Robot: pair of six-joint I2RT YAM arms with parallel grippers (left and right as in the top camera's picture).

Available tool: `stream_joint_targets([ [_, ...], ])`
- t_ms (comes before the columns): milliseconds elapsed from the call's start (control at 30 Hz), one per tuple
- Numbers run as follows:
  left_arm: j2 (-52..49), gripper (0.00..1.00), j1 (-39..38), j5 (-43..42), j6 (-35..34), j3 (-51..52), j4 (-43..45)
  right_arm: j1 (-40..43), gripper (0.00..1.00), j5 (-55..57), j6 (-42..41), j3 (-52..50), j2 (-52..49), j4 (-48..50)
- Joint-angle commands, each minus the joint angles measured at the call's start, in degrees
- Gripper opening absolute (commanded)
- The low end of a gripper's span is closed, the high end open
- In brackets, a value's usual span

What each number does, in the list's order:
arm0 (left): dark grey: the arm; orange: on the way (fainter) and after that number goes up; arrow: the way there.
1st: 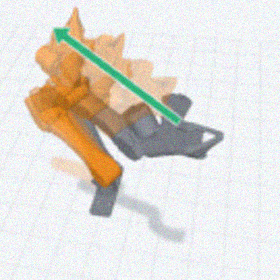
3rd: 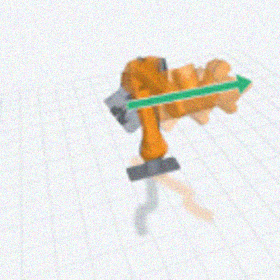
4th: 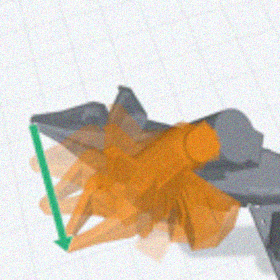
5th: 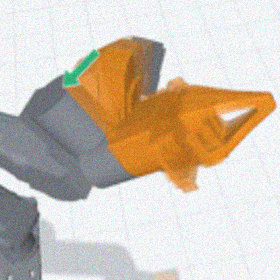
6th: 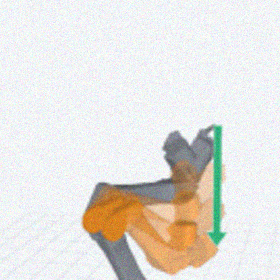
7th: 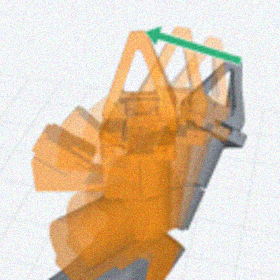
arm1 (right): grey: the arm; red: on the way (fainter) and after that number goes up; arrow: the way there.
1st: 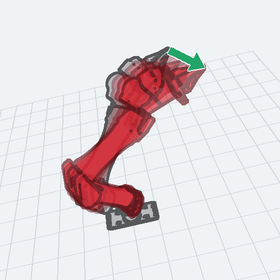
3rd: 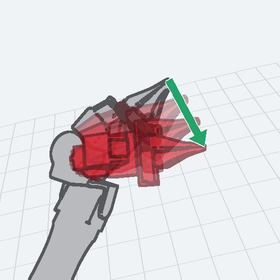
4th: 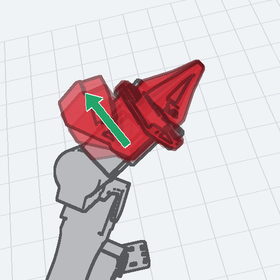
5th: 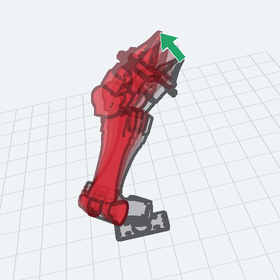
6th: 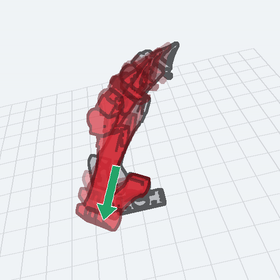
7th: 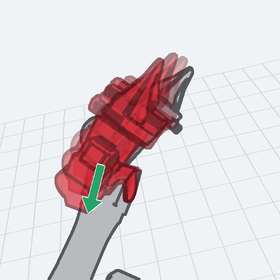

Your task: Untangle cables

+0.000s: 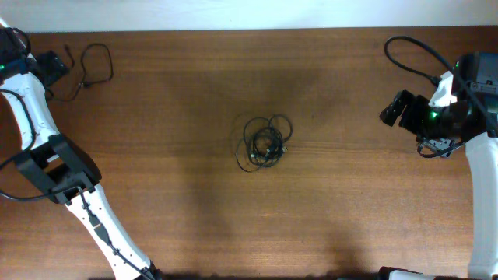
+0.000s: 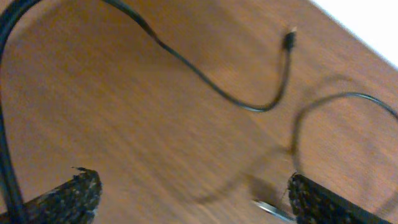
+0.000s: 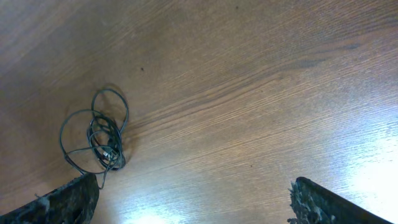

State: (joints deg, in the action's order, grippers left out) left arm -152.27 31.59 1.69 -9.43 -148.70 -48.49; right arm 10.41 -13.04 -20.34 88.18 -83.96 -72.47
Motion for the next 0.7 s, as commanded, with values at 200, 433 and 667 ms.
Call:
stream_joint_targets([
  [200, 9.0, 0.99, 0.4, -11.5, -5.7, -0.3, 5.7, 0.0, 0.99, -0.5, 0.6, 0.2, 0.0, -0.3],
  [433, 8.6, 1.00, 0.7, 2.2, -5.0, 9.4, 1.2, 0.0, 0.99, -0.5, 0.6, 0.2, -0.1, -0.2],
  [667, 8.6, 0.54, 0.2, -4.0, -5.1, 21.3, 1.2, 0.0, 0.99, -0.5, 0.6, 0.2, 0.0, -0.2],
])
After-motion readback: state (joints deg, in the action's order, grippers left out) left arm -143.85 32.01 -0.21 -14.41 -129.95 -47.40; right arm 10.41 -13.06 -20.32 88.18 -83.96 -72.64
